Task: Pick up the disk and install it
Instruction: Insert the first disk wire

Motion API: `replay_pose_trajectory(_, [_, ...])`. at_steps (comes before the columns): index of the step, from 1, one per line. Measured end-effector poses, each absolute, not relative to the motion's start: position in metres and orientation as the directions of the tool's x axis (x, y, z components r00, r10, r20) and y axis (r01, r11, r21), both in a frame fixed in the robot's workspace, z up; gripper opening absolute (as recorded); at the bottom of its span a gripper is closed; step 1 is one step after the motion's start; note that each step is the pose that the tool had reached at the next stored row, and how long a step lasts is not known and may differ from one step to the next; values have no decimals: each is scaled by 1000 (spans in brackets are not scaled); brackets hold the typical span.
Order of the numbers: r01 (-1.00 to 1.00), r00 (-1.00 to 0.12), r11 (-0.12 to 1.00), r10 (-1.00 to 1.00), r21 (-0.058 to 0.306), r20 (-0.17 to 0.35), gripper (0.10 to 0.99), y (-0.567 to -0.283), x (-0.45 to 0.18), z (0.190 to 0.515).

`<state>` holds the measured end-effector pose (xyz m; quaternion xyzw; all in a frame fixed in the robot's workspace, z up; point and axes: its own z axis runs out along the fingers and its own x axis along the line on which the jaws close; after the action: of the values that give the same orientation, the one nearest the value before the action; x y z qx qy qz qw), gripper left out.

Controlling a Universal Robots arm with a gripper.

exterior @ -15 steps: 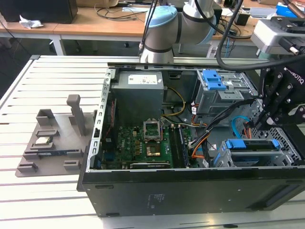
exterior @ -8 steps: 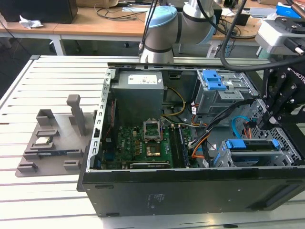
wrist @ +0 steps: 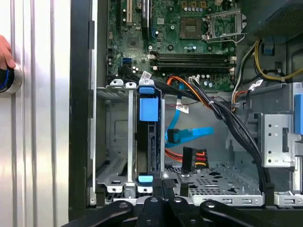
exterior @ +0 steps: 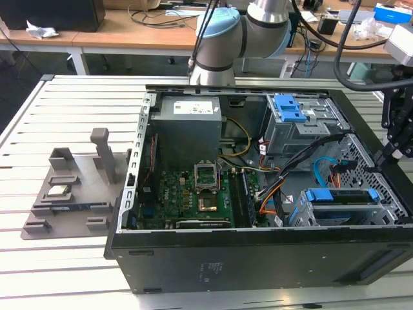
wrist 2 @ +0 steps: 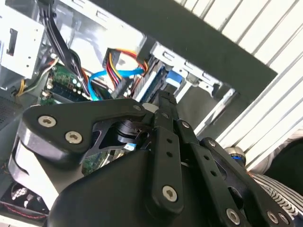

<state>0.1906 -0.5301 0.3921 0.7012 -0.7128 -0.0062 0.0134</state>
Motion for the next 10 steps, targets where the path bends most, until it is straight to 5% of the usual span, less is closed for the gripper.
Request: replay_pose_trajectory(10, [-999, -16, 17, -1000, 28, 11, 106, -506, 181, 373])
